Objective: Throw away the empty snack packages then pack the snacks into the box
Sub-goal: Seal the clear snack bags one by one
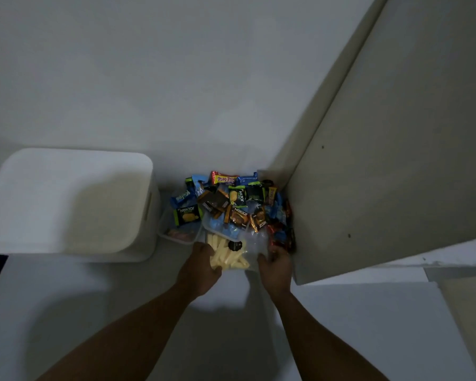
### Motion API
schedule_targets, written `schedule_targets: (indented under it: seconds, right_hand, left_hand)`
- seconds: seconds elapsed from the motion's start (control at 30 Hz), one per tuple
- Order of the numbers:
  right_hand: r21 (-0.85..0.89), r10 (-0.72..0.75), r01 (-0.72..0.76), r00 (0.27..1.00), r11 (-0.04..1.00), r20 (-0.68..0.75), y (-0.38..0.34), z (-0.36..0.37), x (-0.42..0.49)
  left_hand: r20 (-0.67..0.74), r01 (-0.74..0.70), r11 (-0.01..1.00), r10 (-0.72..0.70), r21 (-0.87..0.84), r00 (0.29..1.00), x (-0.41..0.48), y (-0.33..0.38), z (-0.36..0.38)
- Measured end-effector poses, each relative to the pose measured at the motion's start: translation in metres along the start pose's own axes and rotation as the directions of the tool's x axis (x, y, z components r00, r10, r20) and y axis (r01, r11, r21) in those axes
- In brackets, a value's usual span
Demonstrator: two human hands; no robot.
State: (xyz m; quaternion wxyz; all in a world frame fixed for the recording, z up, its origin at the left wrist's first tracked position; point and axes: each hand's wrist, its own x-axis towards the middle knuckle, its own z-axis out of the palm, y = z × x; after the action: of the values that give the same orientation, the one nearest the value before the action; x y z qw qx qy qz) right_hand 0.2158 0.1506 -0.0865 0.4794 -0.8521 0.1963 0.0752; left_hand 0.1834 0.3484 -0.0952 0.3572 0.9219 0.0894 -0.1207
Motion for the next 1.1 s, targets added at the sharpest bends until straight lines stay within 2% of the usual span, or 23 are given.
schedule_targets:
  seconds: [0.1, 0.2, 0.33, 0.4, 0.5, 0.57, 0.77, 0.9, 0.93, 1.0, 1.1]
  right_hand:
    - [0.112, -0.07, 0.074, 0.997, 0.991, -0.039, -0.013, -0.005, -0.007]
    - [0.152, -0.131, 0.144, 0.987, 0.978, -0.091, -0.022, -0.004, -0.016]
    - [0.229, -0.122, 0.148, 0.985, 0.962, -0.121, -0.037, -0.001, -0.034]
    - [0.258, -0.153, 0.185, 0.978, 0.948, -0.138, -0.05, -0.003, -0.045]
    - [0.25, -0.204, 0.23, 0.971, 0.94, -0.128, -0.072, -0.011, -0.06]
    - [0.22, -0.234, 0.248, 0.968, 0.943, -0.088, -0.084, -0.018, -0.07]
    - [0.171, -0.314, 0.295, 0.944, 0.94, 0.1, -0.132, -0.052, -0.1]
    - [0.144, -0.422, 0.401, 0.889, 0.905, 0.179, -0.161, -0.072, -0.124]
    - [0.168, -0.425, 0.397, 0.882, 0.902, 0.201, -0.169, -0.075, -0.13]
    - [0.257, -0.438, 0.388, 0.881, 0.885, 0.18, -0.184, -0.078, -0.141]
    - [0.46, -0.39, 0.345, 0.921, 0.819, 0.004, -0.204, -0.078, -0.151]
  left_hand:
    - [-0.009, 0.013, 0.998, -0.013, -0.063, 1.0, -0.012, 0.007, 0.003]
    - [-0.007, 0.012, 0.987, -0.013, -0.158, 1.0, -0.021, 0.015, 0.005]
    - [0.014, 0.088, 0.949, -0.088, -0.301, 0.996, -0.023, 0.009, 0.015]
    - [0.004, 0.079, 0.926, -0.083, -0.368, 0.997, -0.03, 0.02, 0.005]
    - [0.113, 0.112, 0.882, -0.067, -0.458, 0.991, -0.04, 0.035, -0.006]
    - [0.133, 0.097, 0.852, -0.033, -0.514, 0.991, -0.044, 0.043, -0.016]
    - [0.046, -0.008, 0.785, 0.046, -0.62, 0.998, -0.05, 0.068, -0.068]
    - [-0.072, -0.122, 0.712, 0.1, -0.692, 0.992, -0.06, 0.081, -0.118]
    - [-0.087, -0.127, 0.721, 0.092, -0.682, 0.992, -0.061, 0.081, -0.13]
    - [-0.137, -0.175, 0.723, 0.111, -0.669, 0.984, -0.063, 0.083, -0.151]
    - [-0.167, -0.205, 0.67, 0.122, -0.714, 0.978, -0.071, 0.088, -0.181]
